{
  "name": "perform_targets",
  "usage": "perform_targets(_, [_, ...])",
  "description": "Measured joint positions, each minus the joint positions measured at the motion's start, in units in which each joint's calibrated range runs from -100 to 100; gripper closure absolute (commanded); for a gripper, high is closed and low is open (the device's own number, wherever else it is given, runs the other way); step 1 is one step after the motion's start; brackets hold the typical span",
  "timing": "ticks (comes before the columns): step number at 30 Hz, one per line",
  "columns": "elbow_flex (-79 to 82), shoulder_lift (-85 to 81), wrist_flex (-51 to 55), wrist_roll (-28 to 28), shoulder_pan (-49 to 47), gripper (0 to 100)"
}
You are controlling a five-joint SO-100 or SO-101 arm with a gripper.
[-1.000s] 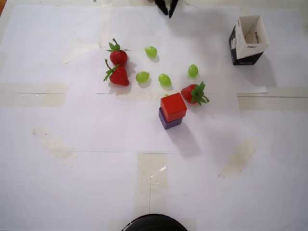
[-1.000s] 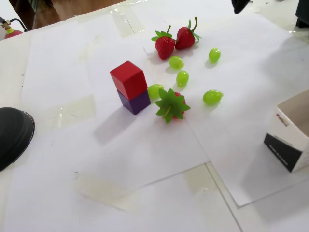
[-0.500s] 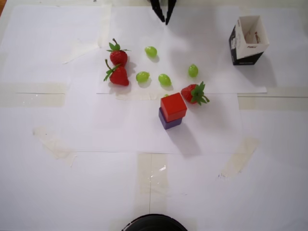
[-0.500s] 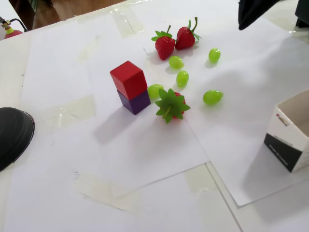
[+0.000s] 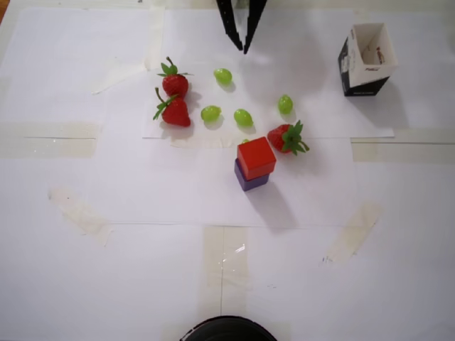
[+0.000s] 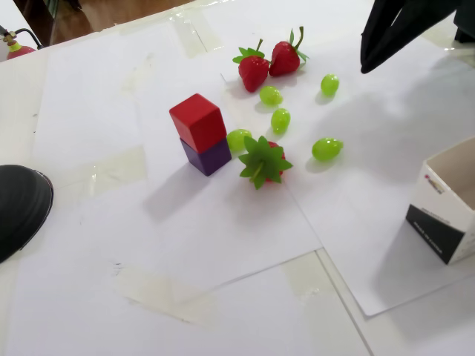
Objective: Put the red cube on top of the purple cube
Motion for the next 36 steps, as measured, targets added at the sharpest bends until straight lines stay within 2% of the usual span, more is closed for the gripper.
perform_targets(36, [2.6, 0.4, 4.5, 0.1, -4.3, 100])
